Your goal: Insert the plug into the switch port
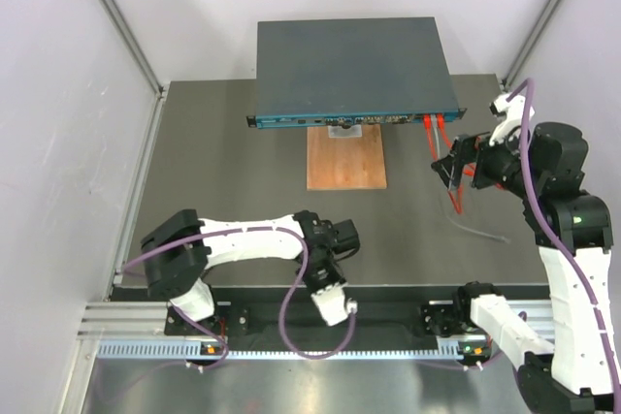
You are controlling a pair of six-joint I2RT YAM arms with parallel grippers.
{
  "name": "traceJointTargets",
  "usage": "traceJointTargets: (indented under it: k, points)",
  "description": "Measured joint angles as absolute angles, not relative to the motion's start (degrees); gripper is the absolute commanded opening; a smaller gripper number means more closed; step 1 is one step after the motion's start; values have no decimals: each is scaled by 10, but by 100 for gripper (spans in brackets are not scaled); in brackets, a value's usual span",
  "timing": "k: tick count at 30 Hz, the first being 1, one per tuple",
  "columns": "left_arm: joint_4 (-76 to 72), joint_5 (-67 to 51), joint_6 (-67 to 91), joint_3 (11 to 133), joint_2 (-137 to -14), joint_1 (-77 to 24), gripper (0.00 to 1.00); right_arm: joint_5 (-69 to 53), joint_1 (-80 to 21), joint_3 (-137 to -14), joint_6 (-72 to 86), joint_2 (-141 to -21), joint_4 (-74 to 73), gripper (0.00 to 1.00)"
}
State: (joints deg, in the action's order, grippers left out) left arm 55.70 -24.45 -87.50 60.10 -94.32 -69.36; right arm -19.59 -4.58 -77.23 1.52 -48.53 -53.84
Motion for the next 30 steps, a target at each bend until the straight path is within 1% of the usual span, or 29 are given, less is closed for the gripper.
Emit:
traceJointTargets:
  k: [3, 7, 11, 15, 18, 20, 21, 23, 24, 27, 30]
  points:
    - [520, -234, -740, 650, -928, -682, 0, -196, -46, -772, 14, -485, -529, 100]
    - [415, -210, -517, 750, -910, -648, 0, -181, -44, -772, 9, -487, -518, 100]
    - [303, -96, -277, 822, -888, -621, 0, -172, -41, -773, 0, -493, -515, 100]
    - [258, 37, -86, 867, -875, -620, 0, -179, -38, -773, 0, -496, -505, 100]
    - [252, 132, 23, 895, -873, -621, 0, -203, -38, -772, 5, -485, -487, 99]
    - [252, 188, 85, 916, -873, -620, 0, -234, -36, -769, 11, -472, -471, 95]
    - [251, 208, 111, 925, -873, -620, 0, -253, -36, -765, 16, -466, -463, 90]
    - [248, 239, 157, 940, -873, -619, 0, -302, -36, -753, 28, -455, -443, 85]
    - [245, 246, 172, 944, -873, -620, 0, -325, -36, -745, 34, -448, -434, 79]
    - [242, 256, 215, 957, -874, -620, 0, -394, -36, -719, 61, -442, -401, 71]
    - [244, 260, 259, 976, -886, -620, 0, -427, -36, -697, 76, -447, -386, 65]
